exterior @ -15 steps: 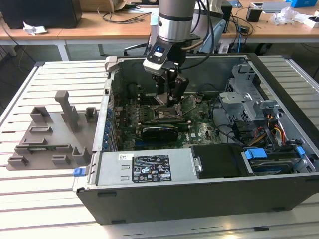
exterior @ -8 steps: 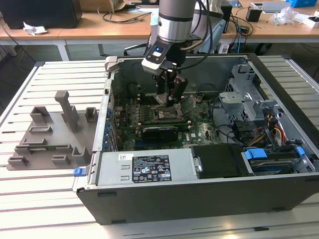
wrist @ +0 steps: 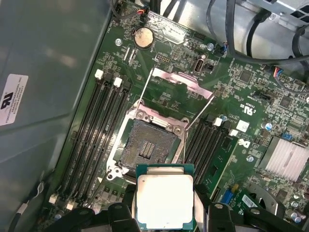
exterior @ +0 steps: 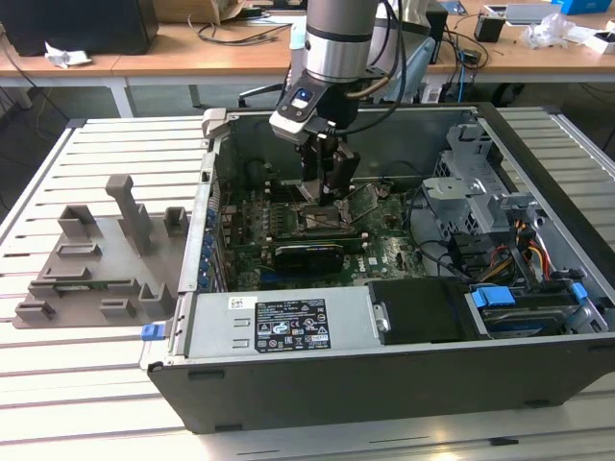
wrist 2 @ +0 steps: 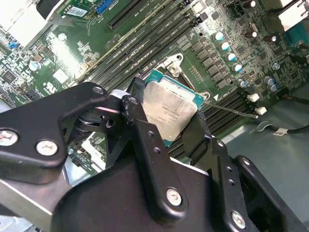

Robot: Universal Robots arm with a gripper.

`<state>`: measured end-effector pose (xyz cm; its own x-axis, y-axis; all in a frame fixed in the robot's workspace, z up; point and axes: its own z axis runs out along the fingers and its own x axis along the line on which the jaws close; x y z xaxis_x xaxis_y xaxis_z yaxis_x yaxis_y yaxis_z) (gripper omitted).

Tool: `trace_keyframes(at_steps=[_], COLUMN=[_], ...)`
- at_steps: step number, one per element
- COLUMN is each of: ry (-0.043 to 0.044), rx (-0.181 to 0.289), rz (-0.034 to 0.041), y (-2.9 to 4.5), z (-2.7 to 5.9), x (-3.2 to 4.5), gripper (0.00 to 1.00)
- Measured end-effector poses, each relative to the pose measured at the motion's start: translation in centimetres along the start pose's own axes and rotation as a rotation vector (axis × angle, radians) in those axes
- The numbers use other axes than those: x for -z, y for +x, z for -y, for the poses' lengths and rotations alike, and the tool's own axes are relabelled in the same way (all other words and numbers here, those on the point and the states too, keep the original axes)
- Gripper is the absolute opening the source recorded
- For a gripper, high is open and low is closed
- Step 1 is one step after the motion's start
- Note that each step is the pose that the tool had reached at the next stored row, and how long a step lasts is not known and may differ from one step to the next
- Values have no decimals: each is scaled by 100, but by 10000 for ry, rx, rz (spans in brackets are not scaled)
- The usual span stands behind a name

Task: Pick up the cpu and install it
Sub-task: 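Place the cpu into insertion slot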

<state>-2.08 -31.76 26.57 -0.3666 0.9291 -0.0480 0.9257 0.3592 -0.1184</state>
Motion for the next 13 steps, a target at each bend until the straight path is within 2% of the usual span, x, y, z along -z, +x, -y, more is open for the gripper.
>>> trace_keyframes(at_steps=[4, 7, 13], ry=[9, 27, 47], rx=[-191, -558, -988], rz=[-23, -67, -118], y=[0, 0, 0], z=[0, -1, -1], x=[-1, -4, -7], gripper=[55, 55, 55])
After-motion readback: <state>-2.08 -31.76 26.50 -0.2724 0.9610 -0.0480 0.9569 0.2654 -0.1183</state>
